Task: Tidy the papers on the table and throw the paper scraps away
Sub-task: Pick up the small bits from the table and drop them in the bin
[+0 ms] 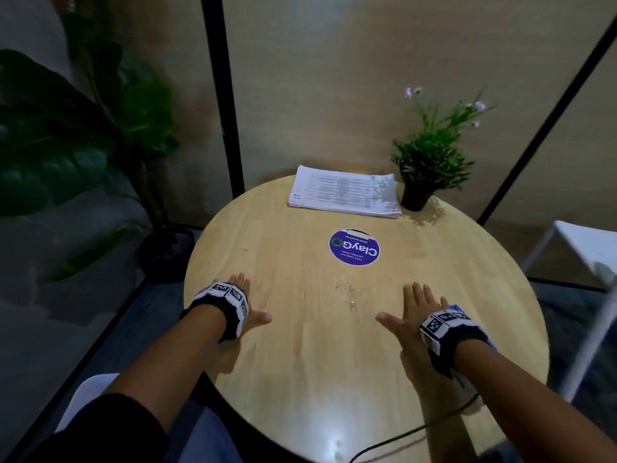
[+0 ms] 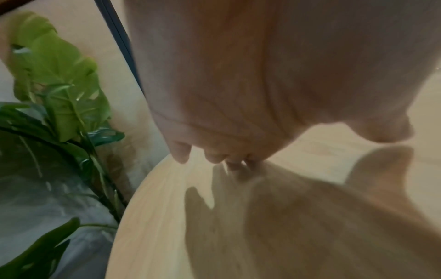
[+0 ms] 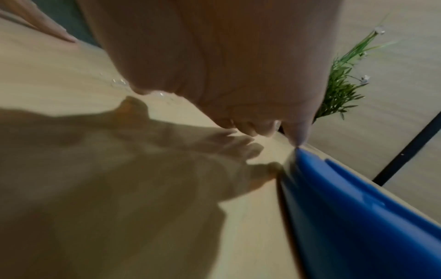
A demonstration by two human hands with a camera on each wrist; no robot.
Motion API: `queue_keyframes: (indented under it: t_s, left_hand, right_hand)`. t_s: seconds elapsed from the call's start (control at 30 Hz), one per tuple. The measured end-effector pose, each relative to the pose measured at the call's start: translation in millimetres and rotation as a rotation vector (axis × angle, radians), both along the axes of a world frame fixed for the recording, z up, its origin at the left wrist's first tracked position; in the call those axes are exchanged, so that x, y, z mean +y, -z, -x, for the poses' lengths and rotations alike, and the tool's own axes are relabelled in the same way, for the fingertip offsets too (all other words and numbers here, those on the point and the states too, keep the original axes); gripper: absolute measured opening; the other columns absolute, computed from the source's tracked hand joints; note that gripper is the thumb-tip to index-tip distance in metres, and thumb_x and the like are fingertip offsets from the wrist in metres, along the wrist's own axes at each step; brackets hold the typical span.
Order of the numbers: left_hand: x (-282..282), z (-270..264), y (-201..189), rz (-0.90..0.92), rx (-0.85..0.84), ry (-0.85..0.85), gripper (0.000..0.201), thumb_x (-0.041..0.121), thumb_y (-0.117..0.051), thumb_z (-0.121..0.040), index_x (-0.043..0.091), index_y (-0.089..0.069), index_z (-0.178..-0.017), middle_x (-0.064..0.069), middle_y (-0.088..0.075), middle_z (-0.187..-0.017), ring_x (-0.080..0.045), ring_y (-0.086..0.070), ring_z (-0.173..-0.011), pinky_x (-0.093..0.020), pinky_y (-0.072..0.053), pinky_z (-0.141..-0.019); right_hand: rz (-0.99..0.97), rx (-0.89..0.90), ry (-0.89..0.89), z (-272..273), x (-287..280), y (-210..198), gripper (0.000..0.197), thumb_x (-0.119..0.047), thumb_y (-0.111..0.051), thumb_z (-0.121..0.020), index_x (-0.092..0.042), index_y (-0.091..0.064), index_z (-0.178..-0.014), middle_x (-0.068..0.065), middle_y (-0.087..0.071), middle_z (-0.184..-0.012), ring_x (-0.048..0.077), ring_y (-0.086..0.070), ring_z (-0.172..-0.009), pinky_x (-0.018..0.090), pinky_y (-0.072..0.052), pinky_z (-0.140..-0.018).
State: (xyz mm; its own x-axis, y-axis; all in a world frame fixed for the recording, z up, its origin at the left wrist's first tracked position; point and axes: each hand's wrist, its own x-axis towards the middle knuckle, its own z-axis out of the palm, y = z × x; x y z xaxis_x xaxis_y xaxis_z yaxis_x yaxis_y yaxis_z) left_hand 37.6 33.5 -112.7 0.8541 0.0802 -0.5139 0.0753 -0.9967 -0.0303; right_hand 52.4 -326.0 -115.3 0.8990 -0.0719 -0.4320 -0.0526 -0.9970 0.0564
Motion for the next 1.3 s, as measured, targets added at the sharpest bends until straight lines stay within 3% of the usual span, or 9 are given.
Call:
queue_keyframes:
  t_s: [0.13,0.4,0.53,0.7,0.97,1.03,1.13,1.3]
  left_hand:
    - [-14,-2,12,-0.092,0.026,0.033,0.119,0.086,-0.031,-0.07,0.009,0.016,-0.148,-0.005,0.019,-0.158,-0.02,0.012,-0.147,-0.045,0.001,-0.119]
    - [-71,-16,12,-0.004,-0.014,0.186,0.115,0.08,-0.037,-0.074,0.009,0.016,-0.148,-0.004,0.022,-0.157,-0.017,0.013,-0.147,-0.042,0.001,-0.12]
    - [-97,-28,10,0.056,-0.026,0.303,0.114,0.079,-0.038,-0.075,0.01,0.017,-0.147,-0.004,0.022,-0.157,-0.016,0.014,-0.147,-0.042,0.003,-0.119]
    - [-126,-31,8,0.081,-0.011,0.46,0.113,0.078,-0.037,-0.076,0.011,0.018,-0.147,-0.003,0.023,-0.157,-0.017,0.015,-0.147,-0.044,0.001,-0.119]
    - [-123,17,5,0.144,0.093,0.688,0.108,0.076,-0.035,-0.078,0.012,0.018,-0.147,-0.003,0.022,-0.157,-0.018,0.018,-0.146,-0.044,0.0,-0.121]
    - [-122,25,-1,0.218,0.132,0.673,0.104,0.071,-0.037,-0.082,0.013,0.019,-0.147,-0.003,0.021,-0.157,-0.017,0.017,-0.146,-0.041,0.0,-0.121]
    - [-116,17,-11,0.329,0.066,0.548,0.102,0.065,-0.04,-0.085,0.008,0.019,-0.146,-0.008,0.02,-0.157,-0.019,0.013,-0.146,-0.038,-0.002,-0.121]
    - [-98,-8,-4,0.192,-0.01,0.302,0.109,0.071,-0.04,-0.081,0.004,0.016,-0.146,-0.013,0.02,-0.156,-0.025,0.012,-0.147,-0.04,-0.004,-0.12]
  right_hand:
    - [-0.01,-0.061,-0.025,-9,2,10,0.115,-0.089,-0.022,-0.068,-0.014,0.009,-0.15,0.005,0.013,-0.159,0.023,0.008,-0.148,0.047,0.003,-0.12]
    - [-0.123,-0.039,-0.238,-38,44,11,0.114,-0.085,-0.028,-0.071,-0.012,0.011,-0.149,0.005,0.014,-0.159,0.022,0.007,-0.148,0.043,-0.003,-0.119]
    - [-0.172,0.013,-0.367,-42,61,9,0.102,-0.077,-0.028,-0.08,-0.013,0.008,-0.15,0.004,0.014,-0.159,0.023,0.007,-0.148,0.045,-0.004,-0.119]
    - [-0.222,0.1,-0.547,-23,65,1,0.085,-0.063,-0.028,-0.091,-0.014,0.009,-0.15,0.004,0.014,-0.159,0.022,0.008,-0.148,0.042,-0.003,-0.119]
    - [-0.395,0.265,-0.583,36,44,-7,0.075,-0.05,-0.028,-0.097,-0.015,0.013,-0.149,0.003,0.016,-0.158,0.017,0.013,-0.147,0.032,0.004,-0.117]
    - [-0.446,0.317,-0.525,38,39,-14,0.07,-0.048,-0.027,-0.098,-0.017,0.009,-0.15,0.001,0.013,-0.159,0.016,0.009,-0.147,0.026,0.002,-0.115]
    - [-0.496,0.209,-0.41,19,38,-27,0.064,-0.037,-0.03,-0.1,-0.01,-0.002,-0.151,0.007,0.007,-0.159,0.018,0.003,-0.148,0.026,0.0,-0.117]
    - [-0.38,0.082,-0.268,-35,54,-21,0.068,-0.037,-0.035,-0.1,-0.007,0.0,-0.15,0.01,0.006,-0.16,0.023,0.001,-0.148,0.034,-0.007,-0.119]
